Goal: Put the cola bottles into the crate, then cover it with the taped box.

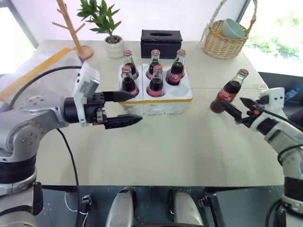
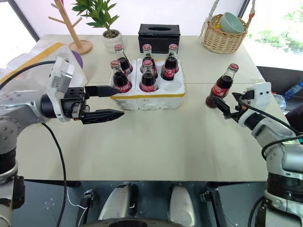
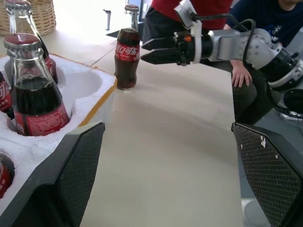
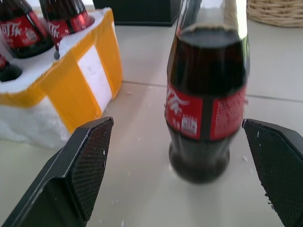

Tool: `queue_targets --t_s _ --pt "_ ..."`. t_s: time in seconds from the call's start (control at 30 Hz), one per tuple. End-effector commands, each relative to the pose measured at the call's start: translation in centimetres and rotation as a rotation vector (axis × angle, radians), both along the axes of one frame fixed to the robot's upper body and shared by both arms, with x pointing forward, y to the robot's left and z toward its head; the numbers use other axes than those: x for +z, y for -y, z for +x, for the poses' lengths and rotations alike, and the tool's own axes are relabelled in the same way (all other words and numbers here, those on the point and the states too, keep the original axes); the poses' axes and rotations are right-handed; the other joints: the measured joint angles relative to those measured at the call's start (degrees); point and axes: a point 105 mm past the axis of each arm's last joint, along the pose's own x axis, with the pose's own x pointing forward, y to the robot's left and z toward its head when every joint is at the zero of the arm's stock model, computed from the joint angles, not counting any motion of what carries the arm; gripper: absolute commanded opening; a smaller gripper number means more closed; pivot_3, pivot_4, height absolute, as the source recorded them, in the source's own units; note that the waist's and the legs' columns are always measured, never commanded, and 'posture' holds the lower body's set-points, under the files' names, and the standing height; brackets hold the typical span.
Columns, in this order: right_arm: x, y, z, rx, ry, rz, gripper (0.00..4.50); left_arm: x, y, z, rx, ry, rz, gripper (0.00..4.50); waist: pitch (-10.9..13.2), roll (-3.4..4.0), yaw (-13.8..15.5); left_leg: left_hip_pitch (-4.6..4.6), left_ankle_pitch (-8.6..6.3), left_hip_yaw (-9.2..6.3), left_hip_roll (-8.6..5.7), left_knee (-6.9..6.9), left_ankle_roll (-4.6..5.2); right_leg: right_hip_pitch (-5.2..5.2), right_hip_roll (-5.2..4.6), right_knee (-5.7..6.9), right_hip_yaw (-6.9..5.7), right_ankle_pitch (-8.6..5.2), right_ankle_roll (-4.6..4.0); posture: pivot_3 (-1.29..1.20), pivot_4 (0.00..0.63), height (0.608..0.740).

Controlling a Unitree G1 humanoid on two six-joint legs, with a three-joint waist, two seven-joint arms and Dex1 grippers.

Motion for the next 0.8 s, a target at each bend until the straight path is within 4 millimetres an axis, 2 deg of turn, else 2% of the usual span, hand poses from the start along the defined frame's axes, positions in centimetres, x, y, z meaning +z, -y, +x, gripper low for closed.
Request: queue_targets --t_s 0.03,0.37,0.47,0.53,0.57,0.73,0.8 --pt "0.8 0.1 1.2 -0.012 0.049 0.006 4.5 1.0 0.4 -0.1 -0.01 0.05 -0.02 4.47 0.0 0.0 0.01 0.0 0.0 0.0 0.0 -0.01 0.0 0.0 0.0 0.0 0.0 0.0 0.0 0.0 0.15 0.736" --pt "-0.1 -0.3 4.7 -0.026 0.05 0.025 4.5 1.2 0.9 0.1 -0.019 0.069 -0.014 4.47 0.01 0.02 -0.33 0.0 0.0 0.0 0.0 -0.04 0.0 -0.01 0.0 -0.01 0.0 0.0 0.0 0.0 0.15 0.736" --pt "0.4 -0.4 5.0 -0.01 0.08 0.036 3.71 1.2 0.9 0.1 -0.02 0.071 -0.014 4.5 0.02 0.03 -0.31 0.0 0.0 0.01 0.0 -0.04 0.0 -0.01 0.0 -0.01 0.0 0.0 0.0 0.0 0.15 0.736" --pt "0.8 -0.7 4.9 0.006 0.095 0.029 2.82 1.1 0.9 0.0 -0.022 0.073 -0.012 4.5 0.04 0.07 -0.35 0.0 0.0 0.01 0.0 -0.04 0.0 -0.01 0.0 -0.02 0.0 0.0 0.0 0.0 0.15 0.736" --pt "1.1 -0.7 4.8 0.011 0.106 0.025 2.83 1.1 0.9 0.0 -0.022 0.073 -0.011 4.5 0.05 0.08 -0.39 0.0 0.0 0.01 0.0 -0.04 0.0 -0.02 0.0 -0.02 0.0 0.0 0.01 0.0 0.15 0.736" --pt "7.3 -2.6 3.2 0.139 0.277 0.121 2.83 1.1 -0.2 0.3 0.02 0.075 -0.003 4.5 0.25 0.42 -0.59 -0.05 0.0 0.03 0.0 -0.08 0.0 -0.1 0.0 -0.01 0.03 0.0 0.01 0.0 0.15 0.736" --pt "10.7 -4.6 2.1 0.256 0.352 0.18 2.83 1.1 -0.9 0.4 0.05 0.076 -0.002 4.5 0.31 0.51 -1.11 -0.05 0.0 0.03 0.0 -0.11 0.0 -0.14 0.0 0.0 0.03 0.0 0.01 0.0 0.15 0.736"
